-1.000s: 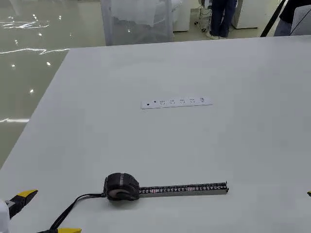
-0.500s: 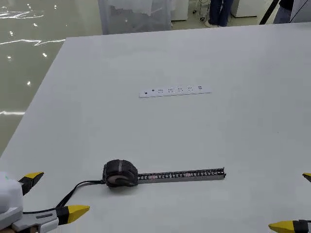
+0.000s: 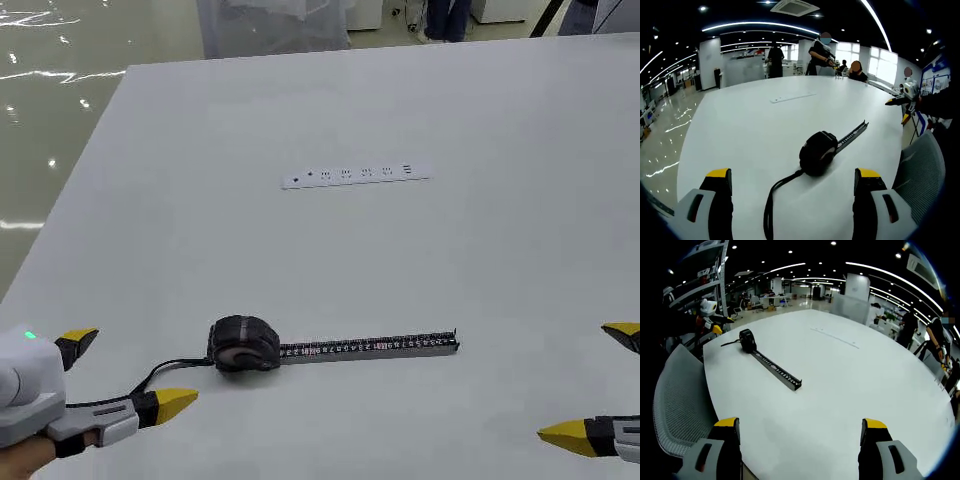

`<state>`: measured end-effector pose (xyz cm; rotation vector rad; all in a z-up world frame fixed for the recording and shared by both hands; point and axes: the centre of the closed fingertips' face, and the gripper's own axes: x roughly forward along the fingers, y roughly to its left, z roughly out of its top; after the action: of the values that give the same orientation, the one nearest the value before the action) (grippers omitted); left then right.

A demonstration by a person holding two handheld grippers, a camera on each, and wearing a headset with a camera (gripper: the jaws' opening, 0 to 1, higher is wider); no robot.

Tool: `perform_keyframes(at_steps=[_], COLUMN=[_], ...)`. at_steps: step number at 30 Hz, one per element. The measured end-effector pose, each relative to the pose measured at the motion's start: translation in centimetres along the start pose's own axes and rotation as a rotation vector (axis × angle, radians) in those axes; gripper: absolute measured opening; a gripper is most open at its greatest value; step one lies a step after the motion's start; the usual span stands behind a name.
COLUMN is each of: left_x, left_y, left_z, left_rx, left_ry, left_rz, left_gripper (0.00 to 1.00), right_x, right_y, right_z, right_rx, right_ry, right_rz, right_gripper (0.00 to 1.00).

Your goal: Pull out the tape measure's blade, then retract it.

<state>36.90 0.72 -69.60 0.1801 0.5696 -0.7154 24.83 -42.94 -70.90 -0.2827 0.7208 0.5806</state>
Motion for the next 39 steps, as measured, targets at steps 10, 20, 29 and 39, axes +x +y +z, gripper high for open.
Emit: perform_keyframes(at_steps=[10,20,29,39], left_x=[1.1,3.4,5.4,7.2], left_y=[-1.0,-3.5,-4.0,-3.7], left_z=[1.0,1.0,3.3,4.1], left_rx=[0.0,-0.036,-0.153,-0.207], left_ry=[0.002,0.034,-0.048,-0.077], left_rz=[0.013,0.031,0.082,0.16], left_gripper=[0.99,0.99,0.99,0.99], right_x=[0.6,2.0,3.8,5.4], right_y=[-0.5,-1.1,-0.8,-0.7], right_z=[1.3,3.2,4.2,5.9], right_rx=[-0.04,-0.085,-0.15,-0.249], right_ry=[0.005,0.014,0.051,0.059], right_rz=[0.026,0.068,0.12,0.157], right_gripper=[0.99,0.99,0.99,0.99])
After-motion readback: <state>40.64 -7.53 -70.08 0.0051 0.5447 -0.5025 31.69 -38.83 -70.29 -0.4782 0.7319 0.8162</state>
